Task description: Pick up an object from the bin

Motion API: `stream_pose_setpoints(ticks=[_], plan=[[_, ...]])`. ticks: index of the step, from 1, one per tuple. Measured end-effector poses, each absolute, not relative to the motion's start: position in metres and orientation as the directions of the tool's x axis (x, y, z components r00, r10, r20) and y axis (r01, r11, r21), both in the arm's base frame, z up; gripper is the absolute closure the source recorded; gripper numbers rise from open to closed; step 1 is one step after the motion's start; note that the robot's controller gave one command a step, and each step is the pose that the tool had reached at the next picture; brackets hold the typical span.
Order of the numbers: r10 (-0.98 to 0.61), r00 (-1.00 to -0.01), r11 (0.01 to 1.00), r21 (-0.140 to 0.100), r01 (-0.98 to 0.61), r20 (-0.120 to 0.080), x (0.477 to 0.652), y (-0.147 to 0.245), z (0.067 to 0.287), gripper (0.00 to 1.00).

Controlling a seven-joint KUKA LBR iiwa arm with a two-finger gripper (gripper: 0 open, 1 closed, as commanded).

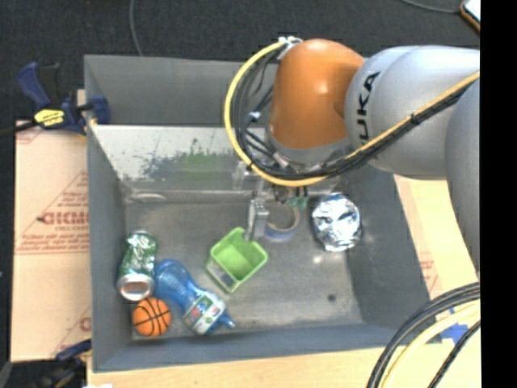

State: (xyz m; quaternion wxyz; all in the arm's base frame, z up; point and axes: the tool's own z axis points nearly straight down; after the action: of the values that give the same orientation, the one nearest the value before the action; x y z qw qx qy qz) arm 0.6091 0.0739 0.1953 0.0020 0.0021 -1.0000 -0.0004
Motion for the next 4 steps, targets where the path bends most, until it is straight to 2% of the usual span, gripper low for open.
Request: stream_pose_setpoints(ticks=[1, 2, 3, 4], plan=[[-0.002, -1.000, 1.000, 0.001, -0.002, -0.004, 0.611, 0.073, 0.200, 0.00], [-0.234, -0.972, 0.972, -0.001, -0.234, -0.007, 0.587, 0.062, 0.101, 0.00], [-0.501, -0.865, 0.865, -0.003, -0.501, -0.010, 0.580, 0.056, 0.161, 0.00], [-0.565, -0.825, 0.825, 0.002, -0.565, -0.001, 0.572, 0.079, 0.100, 0.00]])
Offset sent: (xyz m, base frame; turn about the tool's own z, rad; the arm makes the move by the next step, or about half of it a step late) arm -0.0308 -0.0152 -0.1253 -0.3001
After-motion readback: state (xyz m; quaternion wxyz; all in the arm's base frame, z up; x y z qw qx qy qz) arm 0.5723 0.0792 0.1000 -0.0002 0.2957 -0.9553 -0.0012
